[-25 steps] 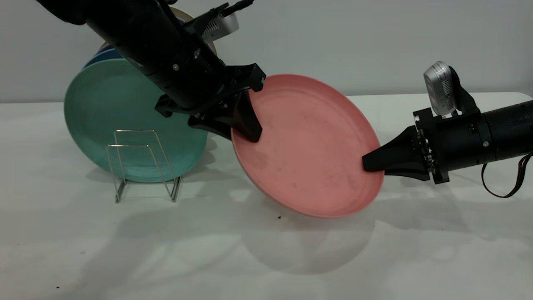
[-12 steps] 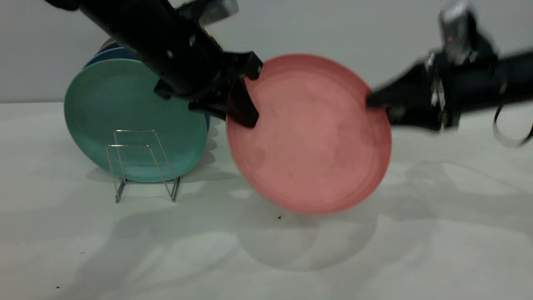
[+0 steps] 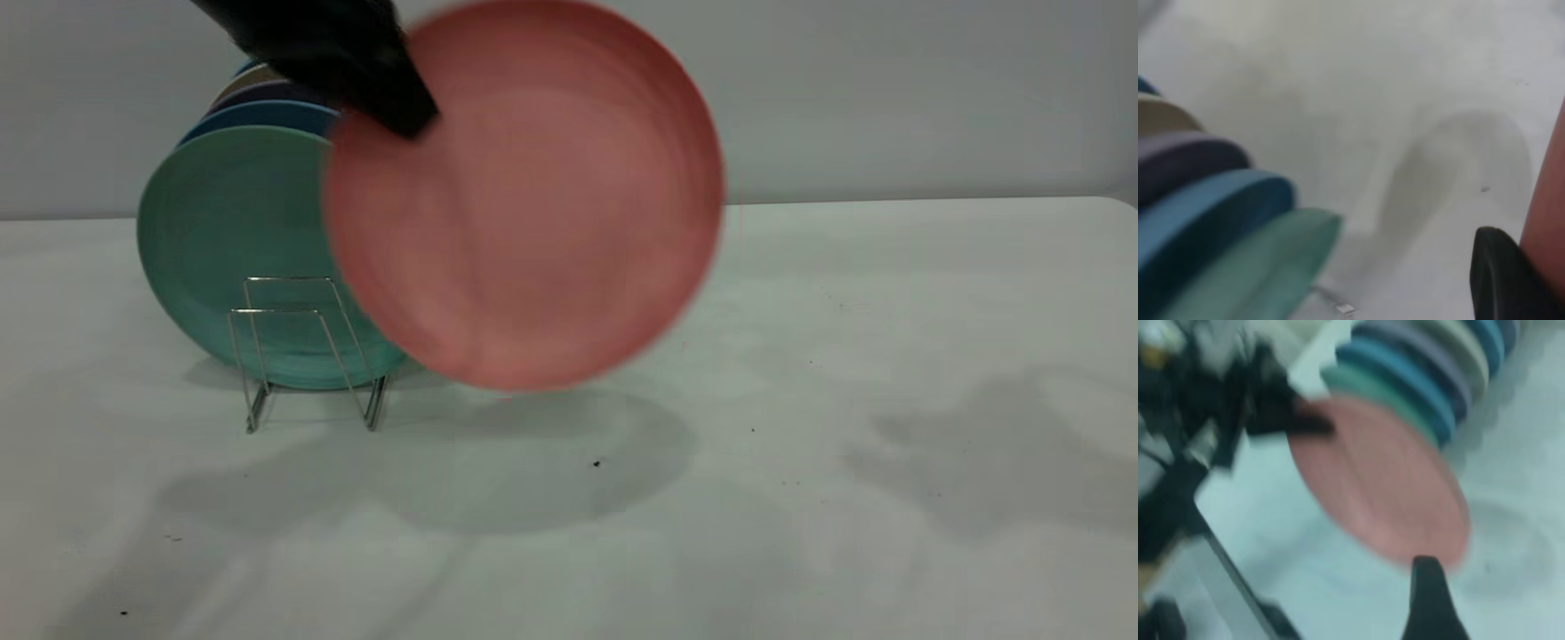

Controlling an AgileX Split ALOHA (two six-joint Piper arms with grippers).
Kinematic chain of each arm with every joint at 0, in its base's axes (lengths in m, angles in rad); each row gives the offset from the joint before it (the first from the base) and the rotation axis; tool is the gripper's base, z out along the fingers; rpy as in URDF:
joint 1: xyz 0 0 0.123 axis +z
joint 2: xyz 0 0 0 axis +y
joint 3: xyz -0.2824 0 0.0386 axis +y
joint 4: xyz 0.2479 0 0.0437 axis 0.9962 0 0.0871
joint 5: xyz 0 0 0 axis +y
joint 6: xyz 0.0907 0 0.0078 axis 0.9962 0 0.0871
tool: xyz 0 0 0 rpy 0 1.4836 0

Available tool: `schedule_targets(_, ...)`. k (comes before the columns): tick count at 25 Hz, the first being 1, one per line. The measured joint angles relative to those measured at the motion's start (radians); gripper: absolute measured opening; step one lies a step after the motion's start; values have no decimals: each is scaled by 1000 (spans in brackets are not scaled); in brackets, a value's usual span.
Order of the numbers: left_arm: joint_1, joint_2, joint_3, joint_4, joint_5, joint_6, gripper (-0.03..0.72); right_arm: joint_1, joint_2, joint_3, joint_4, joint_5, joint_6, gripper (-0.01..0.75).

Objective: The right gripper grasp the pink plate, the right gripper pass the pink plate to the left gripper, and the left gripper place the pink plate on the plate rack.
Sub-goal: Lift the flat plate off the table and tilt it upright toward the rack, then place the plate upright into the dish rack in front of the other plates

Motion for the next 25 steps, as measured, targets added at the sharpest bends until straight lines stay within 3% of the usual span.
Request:
schedule_targets(6,69,-135,0,161,32,205,59,0,-202,2,-335,23,323,498)
schedule_targets(11,88,-189,0,273,48,423,59,0,-343,44,-499,31,486,475)
schedule_targets(20,212,-192,0,329,46,632,59,0,-720,378,-606,46,550,449)
schedule_targets(25,220,-192,0,311,-5,722,59,0,-951,540,-633,42,582,447)
